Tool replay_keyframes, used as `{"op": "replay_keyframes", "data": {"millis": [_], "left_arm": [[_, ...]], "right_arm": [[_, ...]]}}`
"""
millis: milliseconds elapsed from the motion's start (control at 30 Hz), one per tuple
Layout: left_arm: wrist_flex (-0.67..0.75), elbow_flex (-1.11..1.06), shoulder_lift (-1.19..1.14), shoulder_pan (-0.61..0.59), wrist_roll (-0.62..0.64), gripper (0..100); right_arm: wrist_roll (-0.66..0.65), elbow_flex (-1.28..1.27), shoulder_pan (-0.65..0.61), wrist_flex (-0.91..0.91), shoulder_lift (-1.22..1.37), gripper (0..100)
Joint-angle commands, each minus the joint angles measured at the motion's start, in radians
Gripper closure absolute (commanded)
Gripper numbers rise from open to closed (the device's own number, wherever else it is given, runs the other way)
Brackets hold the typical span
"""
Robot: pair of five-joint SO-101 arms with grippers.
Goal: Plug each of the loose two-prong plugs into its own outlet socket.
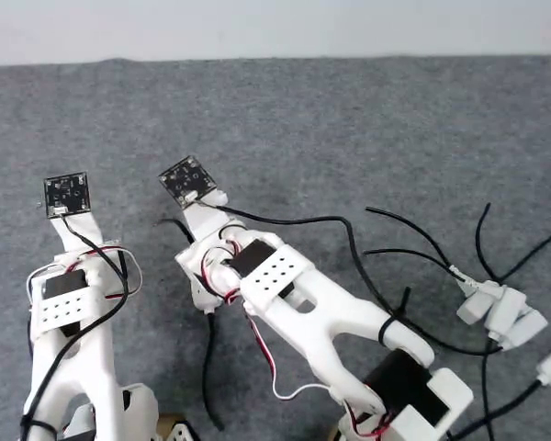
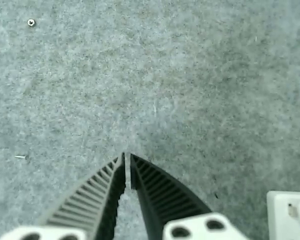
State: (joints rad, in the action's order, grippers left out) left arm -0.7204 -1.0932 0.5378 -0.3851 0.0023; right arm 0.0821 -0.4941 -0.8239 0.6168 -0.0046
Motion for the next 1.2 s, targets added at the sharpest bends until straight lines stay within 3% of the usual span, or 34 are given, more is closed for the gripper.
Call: {"op": "replay_keyframes", "data": {"millis": [0, 533, 1167], "left_arm": [[0.023, 0.047, 0.02, -0.008, 0.008, 99], [0.025, 0.047, 0.02, -0.008, 0.008, 99], [0.025, 0.048, 0.02, -0.006, 0.008, 99]], "right_arm": [[-0.018, -0.003, -0.031, 0.028, 0.03, 99.1], [-0.097, 0.0, -0.027, 0.064, -0.125, 99.1], [-0.192, 0.109, -0.019, 0.07, -0.134, 99.1]]}}
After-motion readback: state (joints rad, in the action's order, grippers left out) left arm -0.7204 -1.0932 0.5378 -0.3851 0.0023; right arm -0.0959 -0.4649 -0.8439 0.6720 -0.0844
